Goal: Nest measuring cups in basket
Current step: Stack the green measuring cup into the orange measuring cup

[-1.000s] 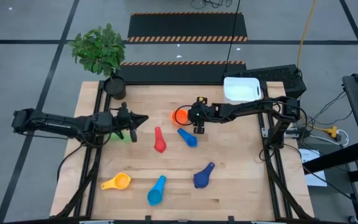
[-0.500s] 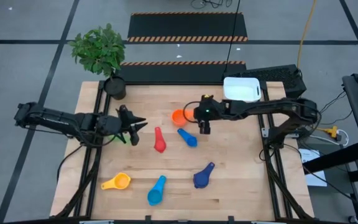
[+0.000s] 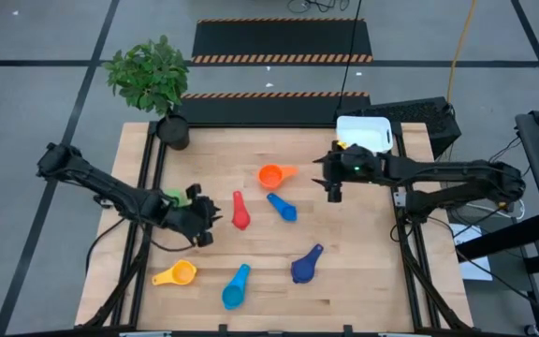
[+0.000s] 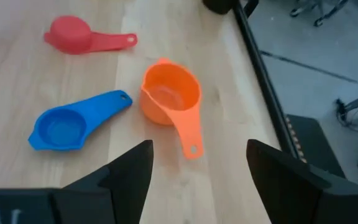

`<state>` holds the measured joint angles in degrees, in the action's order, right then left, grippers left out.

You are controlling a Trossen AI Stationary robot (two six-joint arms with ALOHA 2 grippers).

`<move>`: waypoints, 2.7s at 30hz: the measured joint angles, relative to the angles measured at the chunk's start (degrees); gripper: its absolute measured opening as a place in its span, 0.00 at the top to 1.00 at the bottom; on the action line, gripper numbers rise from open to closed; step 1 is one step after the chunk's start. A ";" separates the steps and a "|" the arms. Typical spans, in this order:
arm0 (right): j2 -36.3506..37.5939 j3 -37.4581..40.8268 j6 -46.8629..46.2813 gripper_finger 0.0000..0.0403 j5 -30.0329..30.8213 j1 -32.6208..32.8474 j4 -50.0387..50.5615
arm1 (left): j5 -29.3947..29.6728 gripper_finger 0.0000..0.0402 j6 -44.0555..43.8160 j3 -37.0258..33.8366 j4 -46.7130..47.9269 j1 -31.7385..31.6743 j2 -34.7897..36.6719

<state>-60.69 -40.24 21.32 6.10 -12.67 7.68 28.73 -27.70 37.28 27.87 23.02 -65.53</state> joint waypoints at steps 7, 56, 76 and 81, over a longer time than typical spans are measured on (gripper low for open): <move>5.86 2.62 0.00 0.37 0.07 0.00 -0.15 | -0.17 0.74 -2.55 -0.02 0.77 3.07 -5.20; 7.39 3.07 2.01 0.37 0.08 0.00 1.57 | 0.95 0.51 -20.84 -0.07 12.25 6.56 -5.73; 7.37 3.03 -0.22 0.37 0.04 0.00 1.53 | -3.26 0.51 -31.40 -0.47 19.93 10.27 -5.73; 7.37 3.03 -0.19 0.37 0.03 0.00 0.81 | -6.63 0.51 -34.21 -2.09 19.91 12.15 -5.72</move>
<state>-53.32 -37.21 21.14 6.13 -12.67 8.49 22.10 -61.90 35.19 47.78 35.17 -71.25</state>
